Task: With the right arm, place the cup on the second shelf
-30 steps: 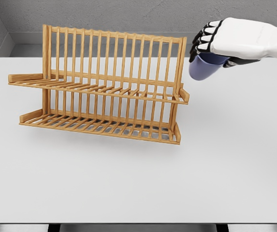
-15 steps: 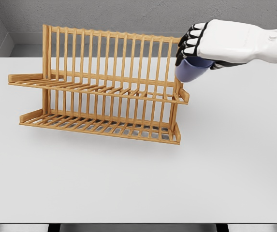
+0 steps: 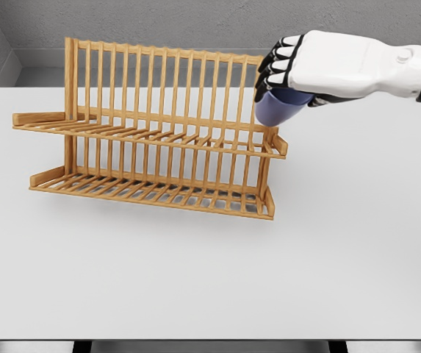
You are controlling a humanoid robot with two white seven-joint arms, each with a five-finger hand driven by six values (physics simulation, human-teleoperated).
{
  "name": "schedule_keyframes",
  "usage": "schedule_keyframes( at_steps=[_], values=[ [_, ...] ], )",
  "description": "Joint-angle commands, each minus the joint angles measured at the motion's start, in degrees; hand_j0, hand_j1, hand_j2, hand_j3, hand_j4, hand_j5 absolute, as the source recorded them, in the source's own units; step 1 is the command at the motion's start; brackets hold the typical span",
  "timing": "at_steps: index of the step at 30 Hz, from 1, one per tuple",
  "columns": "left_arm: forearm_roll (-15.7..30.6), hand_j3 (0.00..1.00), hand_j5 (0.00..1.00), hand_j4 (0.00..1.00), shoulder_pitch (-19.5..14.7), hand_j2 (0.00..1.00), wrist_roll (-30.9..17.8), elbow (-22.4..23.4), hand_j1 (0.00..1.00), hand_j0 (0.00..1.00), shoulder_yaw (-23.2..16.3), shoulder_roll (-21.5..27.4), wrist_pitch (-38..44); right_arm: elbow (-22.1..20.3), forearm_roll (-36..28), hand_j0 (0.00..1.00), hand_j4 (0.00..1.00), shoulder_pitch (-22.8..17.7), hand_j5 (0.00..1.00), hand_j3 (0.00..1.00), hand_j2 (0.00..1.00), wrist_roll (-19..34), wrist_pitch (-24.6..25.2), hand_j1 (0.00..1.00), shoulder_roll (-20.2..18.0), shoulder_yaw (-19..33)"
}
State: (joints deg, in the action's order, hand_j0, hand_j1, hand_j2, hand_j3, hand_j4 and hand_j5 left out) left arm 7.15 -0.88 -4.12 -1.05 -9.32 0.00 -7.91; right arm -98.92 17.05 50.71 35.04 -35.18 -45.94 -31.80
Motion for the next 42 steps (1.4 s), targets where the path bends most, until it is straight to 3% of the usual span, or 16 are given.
schedule_keyframes(
  at_steps=[1,23,26,28,29,42],
  values=[
    [0.0,1.00,1.00,1.00,0.0,1.00,0.0,0.0,1.00,1.00,0.0,0.0,0.0,0.0,-0.3,0.67,0.67,0.0,0.67,0.67,0.67,0.0,0.2,0.67,0.2,0.0],
    [0.0,1.00,1.00,1.00,0.0,1.00,0.0,0.0,1.00,1.00,0.0,0.0,0.0,-0.9,0.0,0.67,0.67,-0.2,0.67,0.67,0.67,0.0,0.2,0.67,5.8,-5.1],
    [0.1,1.00,1.00,1.00,0.0,1.00,0.0,0.0,1.00,1.00,0.0,0.0,0.0,-1.5,0.0,0.69,0.69,-0.4,0.69,0.69,0.69,0.0,0.2,0.69,5.3,-5.4],
    [0.0,1.00,1.00,1.00,0.0,1.00,0.0,0.0,1.00,1.00,0.0,0.0,0.0,-1.5,0.0,0.77,0.77,-0.5,0.77,0.77,0.77,0.0,0.2,0.77,5.2,-5.4],
    [0.0,1.00,1.00,1.00,0.0,1.00,0.0,0.0,1.00,1.00,0.0,0.0,0.0,-1.5,-0.1,1.00,1.00,-0.6,1.00,1.00,1.00,0.0,0.2,1.00,5.2,-5.4],
    [0.1,1.00,1.00,1.00,0.0,1.00,0.0,0.0,1.00,1.00,0.0,0.0,0.0,-1.5,-0.1,1.00,1.00,-0.1,1.00,1.00,1.00,0.0,0.2,1.00,4.8,-3.4]
  ],
)
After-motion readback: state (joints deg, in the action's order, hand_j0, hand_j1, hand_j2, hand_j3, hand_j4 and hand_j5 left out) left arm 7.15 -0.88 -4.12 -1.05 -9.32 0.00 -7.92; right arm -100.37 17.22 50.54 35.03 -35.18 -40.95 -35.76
